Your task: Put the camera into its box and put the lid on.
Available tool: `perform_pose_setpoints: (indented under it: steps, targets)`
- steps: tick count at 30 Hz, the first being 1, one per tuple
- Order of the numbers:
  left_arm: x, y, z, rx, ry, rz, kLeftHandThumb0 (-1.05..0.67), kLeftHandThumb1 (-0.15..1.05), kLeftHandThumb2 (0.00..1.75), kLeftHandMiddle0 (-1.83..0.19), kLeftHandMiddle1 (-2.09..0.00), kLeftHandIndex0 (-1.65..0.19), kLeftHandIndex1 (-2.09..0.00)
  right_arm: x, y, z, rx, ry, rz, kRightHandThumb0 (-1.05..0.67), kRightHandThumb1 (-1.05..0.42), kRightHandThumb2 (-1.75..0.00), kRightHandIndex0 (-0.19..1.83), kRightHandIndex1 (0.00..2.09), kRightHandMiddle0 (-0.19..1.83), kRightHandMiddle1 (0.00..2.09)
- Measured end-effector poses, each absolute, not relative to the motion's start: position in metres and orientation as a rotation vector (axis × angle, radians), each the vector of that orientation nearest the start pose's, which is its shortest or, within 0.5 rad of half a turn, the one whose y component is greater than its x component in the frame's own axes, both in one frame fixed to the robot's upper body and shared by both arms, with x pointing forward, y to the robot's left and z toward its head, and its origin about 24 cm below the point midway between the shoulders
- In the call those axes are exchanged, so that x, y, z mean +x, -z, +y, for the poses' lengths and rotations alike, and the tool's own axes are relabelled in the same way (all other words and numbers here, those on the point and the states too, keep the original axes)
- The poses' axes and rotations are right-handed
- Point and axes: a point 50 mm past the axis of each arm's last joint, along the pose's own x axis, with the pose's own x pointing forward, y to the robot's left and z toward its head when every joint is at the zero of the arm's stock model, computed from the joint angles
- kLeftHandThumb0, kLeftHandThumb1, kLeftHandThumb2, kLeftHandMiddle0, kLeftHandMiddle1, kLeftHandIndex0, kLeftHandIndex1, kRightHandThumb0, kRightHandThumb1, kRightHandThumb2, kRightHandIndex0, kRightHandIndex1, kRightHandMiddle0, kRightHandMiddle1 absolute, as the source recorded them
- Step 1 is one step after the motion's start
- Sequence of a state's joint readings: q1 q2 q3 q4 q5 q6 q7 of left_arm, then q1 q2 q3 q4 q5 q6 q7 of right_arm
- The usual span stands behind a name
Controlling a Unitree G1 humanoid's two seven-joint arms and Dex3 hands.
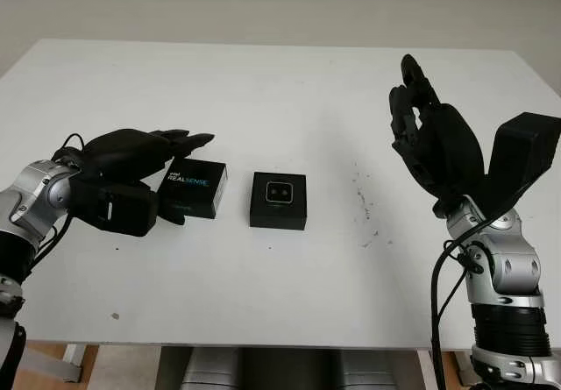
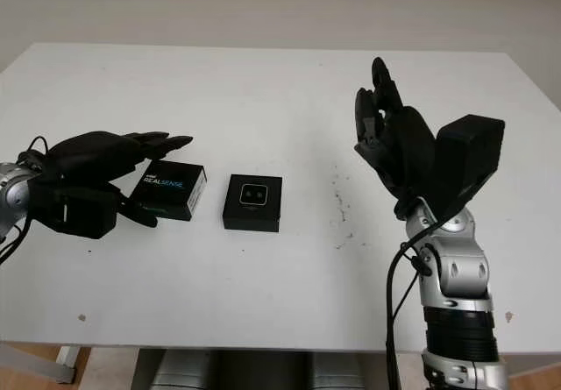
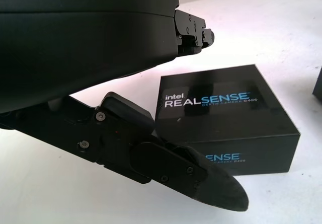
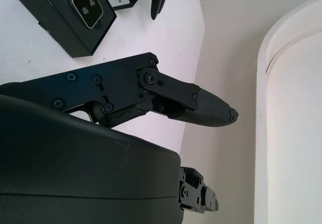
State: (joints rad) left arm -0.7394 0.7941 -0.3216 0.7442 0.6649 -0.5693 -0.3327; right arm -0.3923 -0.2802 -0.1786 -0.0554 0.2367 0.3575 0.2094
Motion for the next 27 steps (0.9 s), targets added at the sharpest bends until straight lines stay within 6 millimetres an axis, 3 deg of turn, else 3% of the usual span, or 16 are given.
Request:
perform_pose_setpoints:
  steps: [12,20,21,24,26,27]
  targets:
    - [0.352,-0.134,0.241,1.462,0.65,-0.02,-0.71,0.86,0.05,-0.12,-0.07,-0.1,-0.09,0.315,-0.148,-0.202,-0.045,-0.151,-0.114,-0.6,-1.05,-0.74,-0.19,0.0,-0.19,0.01]
    - [0.348,-0.127,0.238,1.347,0.663,-0.063,-0.5,0.84,0.05,-0.36,-0.2,-0.28,-0.17,0.315,-0.148,-0.203,-0.057,-0.147,-0.111,-0.6,-1.05,-0.74,-0.19,0.0,-0.19,0.03]
    - [0.347,-0.126,0.237,1.328,0.661,-0.078,-0.47,0.84,0.05,-0.37,-0.28,-0.31,-0.19,0.315,-0.147,-0.203,-0.057,-0.147,-0.109,-0.6,-1.05,-0.74,-0.19,0.0,-0.19,0.03]
    - [0.344,-0.121,0.236,1.259,0.644,-0.132,-0.41,0.87,0.05,-0.18,-0.97,-0.32,-0.37,0.315,-0.147,-0.203,-0.057,-0.148,-0.103,-0.6,-1.05,-0.74,-0.19,0.0,-0.19,0.02]
    - [0.343,-0.119,0.236,1.225,0.626,-0.153,-0.37,0.89,0.05,-0.16,-1.23,-0.27,-0.6,0.315,-0.147,-0.202,-0.059,-0.154,-0.1,-0.6,-1.05,-0.75,-0.19,0.0,-0.19,0.0]
    - [0.343,-0.119,0.236,1.218,0.618,-0.165,-0.31,0.91,0.06,-0.18,-1.34,-0.22,-0.83,0.315,-0.146,-0.202,-0.061,-0.155,-0.099,-0.61,-1.05,-0.75,-0.19,0.0,-0.19,0.0]
